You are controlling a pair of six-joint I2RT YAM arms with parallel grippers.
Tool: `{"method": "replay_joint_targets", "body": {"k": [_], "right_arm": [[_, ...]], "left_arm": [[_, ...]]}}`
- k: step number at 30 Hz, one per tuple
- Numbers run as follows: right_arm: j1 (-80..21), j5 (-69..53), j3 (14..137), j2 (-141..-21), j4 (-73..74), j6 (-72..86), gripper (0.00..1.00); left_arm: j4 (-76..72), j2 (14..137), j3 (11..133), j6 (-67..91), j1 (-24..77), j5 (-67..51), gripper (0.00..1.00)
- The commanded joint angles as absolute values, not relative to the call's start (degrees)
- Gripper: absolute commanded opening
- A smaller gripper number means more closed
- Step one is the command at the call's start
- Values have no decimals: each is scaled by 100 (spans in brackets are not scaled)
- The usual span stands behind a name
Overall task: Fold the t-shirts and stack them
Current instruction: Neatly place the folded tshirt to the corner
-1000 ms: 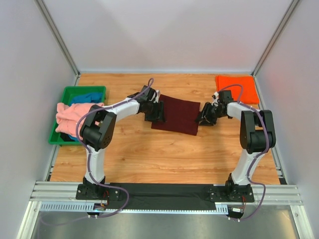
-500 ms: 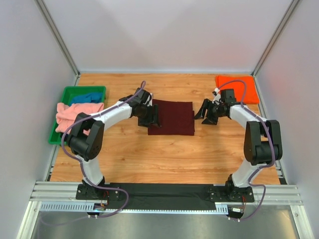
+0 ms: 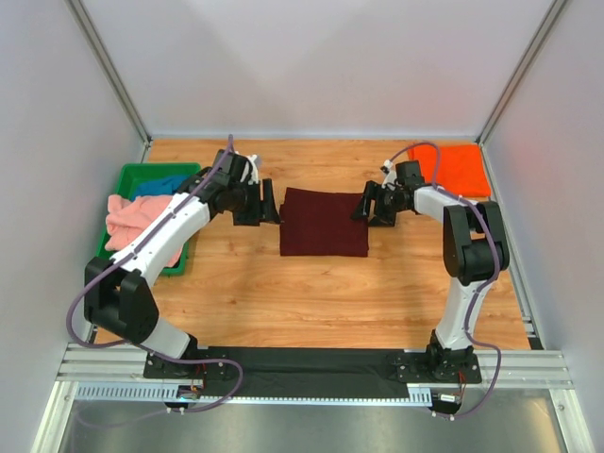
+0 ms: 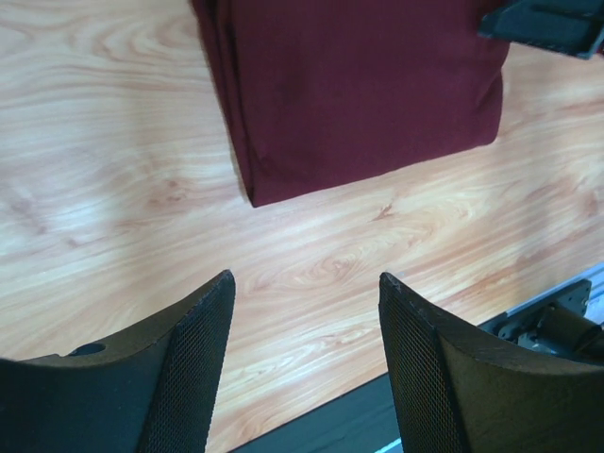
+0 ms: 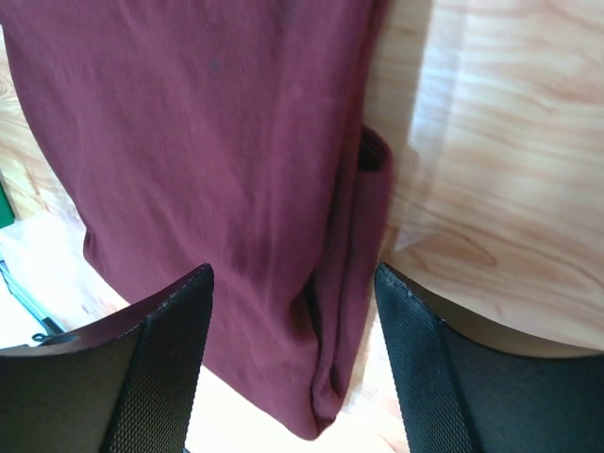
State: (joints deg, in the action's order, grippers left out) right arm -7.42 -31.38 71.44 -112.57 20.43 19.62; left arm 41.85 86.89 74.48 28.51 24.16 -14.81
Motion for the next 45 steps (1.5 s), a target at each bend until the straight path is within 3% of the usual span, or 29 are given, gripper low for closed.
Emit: {"method": "replay_joint_targets", "body": {"k": [1,16,20,25,28,37,45], "right_arm": [[-861,-2549,7338,-11654,2196,1670,70],[-1098,-2171,7155,-11698,2514,1731,61],[-1160,-2153,7259,-11760,2540,1714,39],[-1230,-2311,7356,-11769,2400,1731,20],[-1230,-2312,7426,-11769,2355,1740,0],[-1204,-1250,8708,-11470,3600,1258,0],[-1029,-80,10167,-11935,4806,624,0]], "left_arm": [[4456,8306,7647,2575,2259,-1494,70],[4412,8332,7488,2400,2022,-1705,69],[4368,8376,7541,2443,1995,-1749,69],[4298,8481,7480,2452,1995,-1749,69],[4333,8508,7480,2417,1986,-1705,69],[4421,8622,7453,2277,1986,-1600,68],[4517,8631,7462,2189,1986,-1591,68]]}}
